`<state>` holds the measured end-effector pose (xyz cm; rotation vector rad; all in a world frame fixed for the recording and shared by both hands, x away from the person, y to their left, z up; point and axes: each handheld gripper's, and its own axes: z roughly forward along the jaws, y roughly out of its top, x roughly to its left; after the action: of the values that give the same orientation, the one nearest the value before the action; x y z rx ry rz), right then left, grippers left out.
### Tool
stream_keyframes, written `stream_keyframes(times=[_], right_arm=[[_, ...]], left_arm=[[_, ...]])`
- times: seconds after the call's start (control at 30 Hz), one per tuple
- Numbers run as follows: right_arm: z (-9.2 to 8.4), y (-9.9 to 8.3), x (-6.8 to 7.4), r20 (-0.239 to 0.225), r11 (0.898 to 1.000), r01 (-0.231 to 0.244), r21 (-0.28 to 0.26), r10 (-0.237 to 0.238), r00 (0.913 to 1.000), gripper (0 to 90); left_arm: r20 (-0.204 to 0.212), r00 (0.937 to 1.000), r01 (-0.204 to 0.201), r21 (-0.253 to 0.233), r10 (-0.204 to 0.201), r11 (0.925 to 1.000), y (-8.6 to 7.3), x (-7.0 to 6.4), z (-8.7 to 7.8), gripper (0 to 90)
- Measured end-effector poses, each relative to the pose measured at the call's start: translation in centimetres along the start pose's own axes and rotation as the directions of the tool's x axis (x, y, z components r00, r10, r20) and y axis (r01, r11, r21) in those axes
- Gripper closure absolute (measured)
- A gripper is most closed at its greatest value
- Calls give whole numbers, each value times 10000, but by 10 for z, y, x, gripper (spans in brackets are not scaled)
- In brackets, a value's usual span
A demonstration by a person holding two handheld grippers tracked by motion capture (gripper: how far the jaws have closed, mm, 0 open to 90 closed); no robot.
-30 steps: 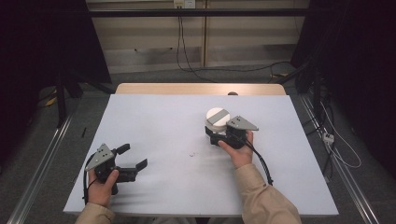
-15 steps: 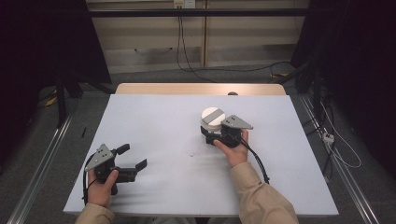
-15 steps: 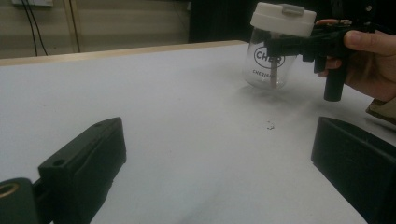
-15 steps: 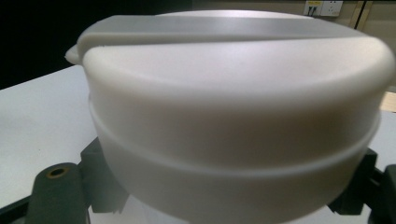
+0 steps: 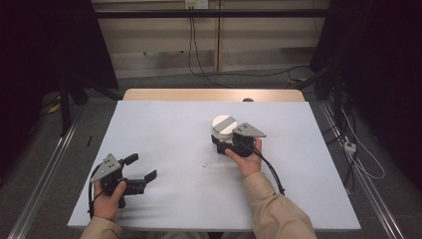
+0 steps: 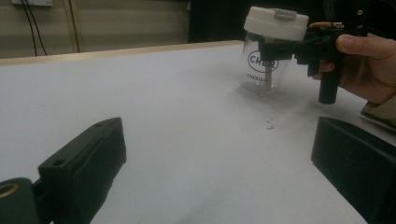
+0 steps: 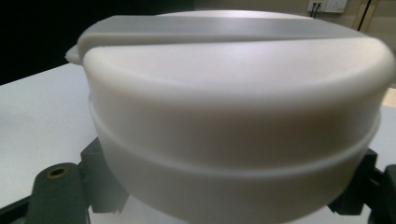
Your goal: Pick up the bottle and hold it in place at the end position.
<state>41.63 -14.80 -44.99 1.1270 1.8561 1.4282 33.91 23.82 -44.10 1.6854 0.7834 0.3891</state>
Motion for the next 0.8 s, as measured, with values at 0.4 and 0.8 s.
stream_keyframes(times=[0.4,0.8], right_arm=[[9,0,6,-156,9997,140,176,-137,9998,187],[14,0,9,-235,9997,164,180,-160,9996,188]], left_arm=[[27,10000,-12,48,12,10000,-1,1,0,28],[57,10000,8,75,-9,10000,-1,1,0,28]])
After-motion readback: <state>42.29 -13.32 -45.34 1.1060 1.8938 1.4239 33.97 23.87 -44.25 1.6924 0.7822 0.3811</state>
